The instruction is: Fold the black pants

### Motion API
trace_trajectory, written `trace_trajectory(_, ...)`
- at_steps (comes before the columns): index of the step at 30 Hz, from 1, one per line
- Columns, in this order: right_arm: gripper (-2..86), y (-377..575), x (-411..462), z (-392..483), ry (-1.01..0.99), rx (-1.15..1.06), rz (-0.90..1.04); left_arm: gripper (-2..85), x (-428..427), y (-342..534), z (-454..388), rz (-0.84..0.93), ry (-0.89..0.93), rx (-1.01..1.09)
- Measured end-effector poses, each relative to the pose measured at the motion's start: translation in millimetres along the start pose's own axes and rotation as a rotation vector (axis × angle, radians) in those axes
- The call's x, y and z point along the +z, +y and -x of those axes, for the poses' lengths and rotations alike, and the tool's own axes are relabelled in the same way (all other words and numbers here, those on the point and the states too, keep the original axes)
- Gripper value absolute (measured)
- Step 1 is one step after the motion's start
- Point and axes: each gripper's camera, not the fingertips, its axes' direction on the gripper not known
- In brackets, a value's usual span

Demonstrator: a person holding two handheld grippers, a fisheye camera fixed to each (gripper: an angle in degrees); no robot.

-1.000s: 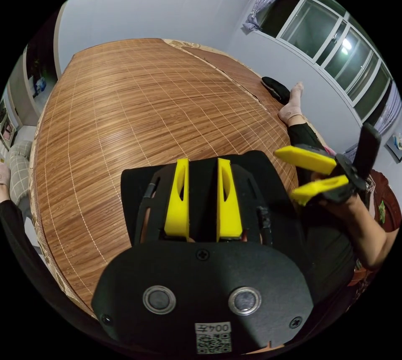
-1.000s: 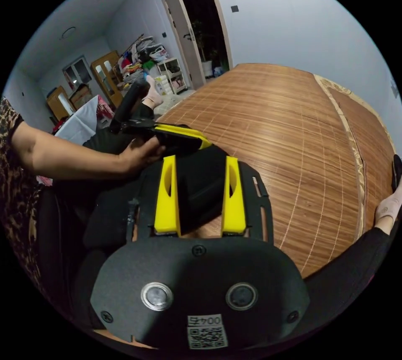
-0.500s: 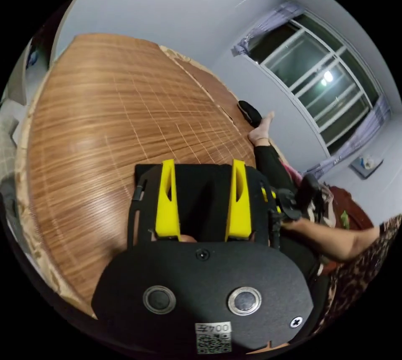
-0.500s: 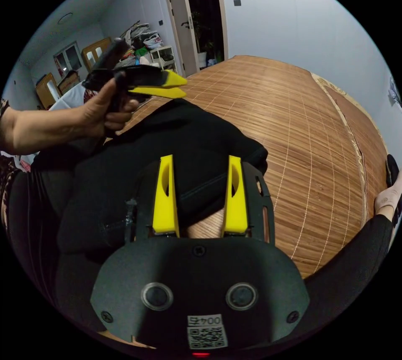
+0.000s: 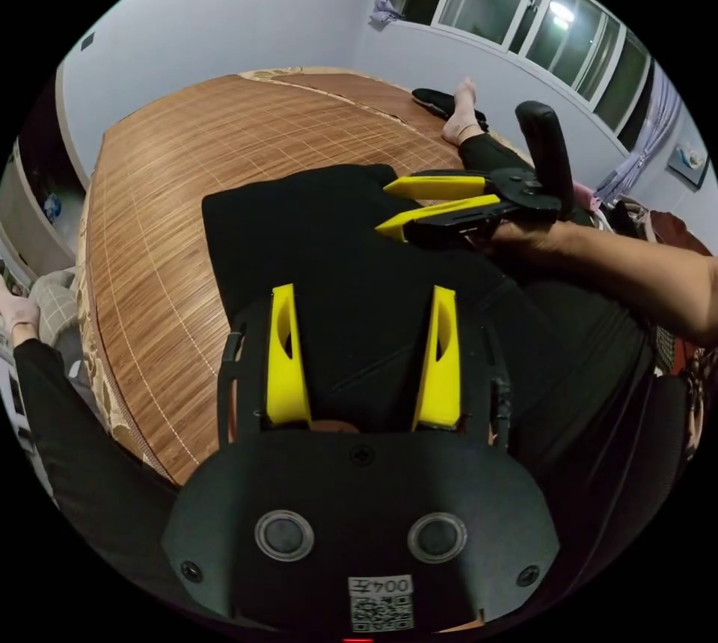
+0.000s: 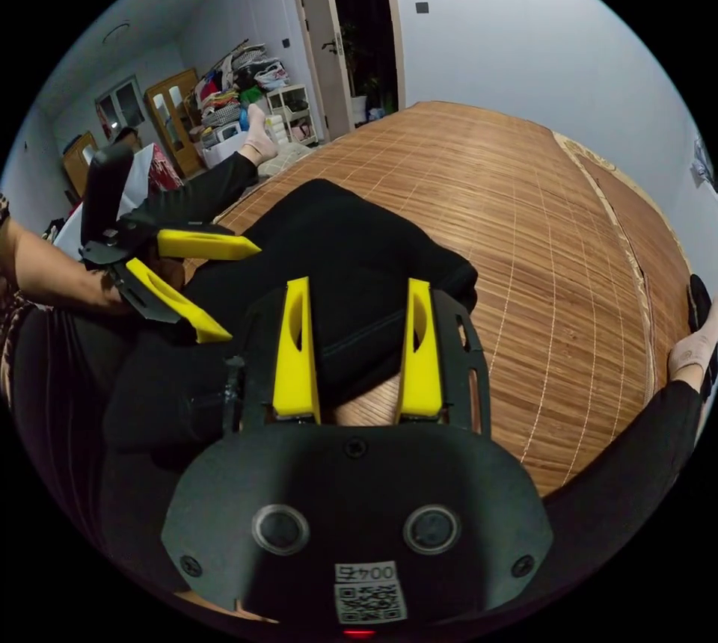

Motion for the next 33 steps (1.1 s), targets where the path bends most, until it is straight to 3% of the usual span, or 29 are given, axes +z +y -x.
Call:
trace_trajectory(7,16.1,-0.7,-27.1,-32.9,-0.123,0.26,-0.054,23.5,13.6,19.0,-7.0,-0.019,-0.019,0.011)
trace_trajectory(11,12.6,12.3,-33.5,-68.5,-0.199,0.569,0.082,23.5,23.9,28.6,-10.8,-0.02,-0.029,0.019)
trace_trajectory(15,13.6,24.5,-25.9,-75.8,-0.267,0.736,0.148,23.4,34.3,38.5,-14.6,-0.024,-0.041,0.025)
trace_trajectory(22,12.4,24.3,1.3,-52.9,-0.334,0.797,0.288,23.5,52.8,51.3,-19.3,-0.019,-0.059,0.032)
trace_trajectory(33,10.6,-6.0,13.7,-70.3,-0.18,0.686,0.11,24.1,115.8,4.0,4.3,-0.042,-0.077,0.034)
